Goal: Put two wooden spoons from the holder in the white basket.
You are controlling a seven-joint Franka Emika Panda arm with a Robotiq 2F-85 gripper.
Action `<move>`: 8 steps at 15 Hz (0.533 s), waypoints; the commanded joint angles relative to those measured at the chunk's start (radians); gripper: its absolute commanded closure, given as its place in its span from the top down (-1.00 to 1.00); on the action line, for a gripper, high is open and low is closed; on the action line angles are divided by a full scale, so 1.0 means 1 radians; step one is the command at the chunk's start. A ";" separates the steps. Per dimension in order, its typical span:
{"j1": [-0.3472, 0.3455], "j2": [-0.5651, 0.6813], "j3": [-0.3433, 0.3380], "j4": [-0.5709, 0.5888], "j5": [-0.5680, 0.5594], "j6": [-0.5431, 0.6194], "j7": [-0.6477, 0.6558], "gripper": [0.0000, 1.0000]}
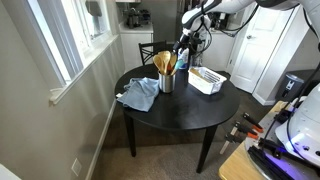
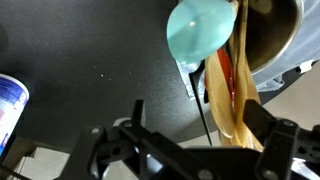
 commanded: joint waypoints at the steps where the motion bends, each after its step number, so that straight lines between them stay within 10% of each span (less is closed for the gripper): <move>1: -0.014 0.013 0.016 0.009 -0.027 0.047 -0.014 1.00; 8: -0.014 0.007 0.044 0.003 -0.021 0.029 -0.020 1.00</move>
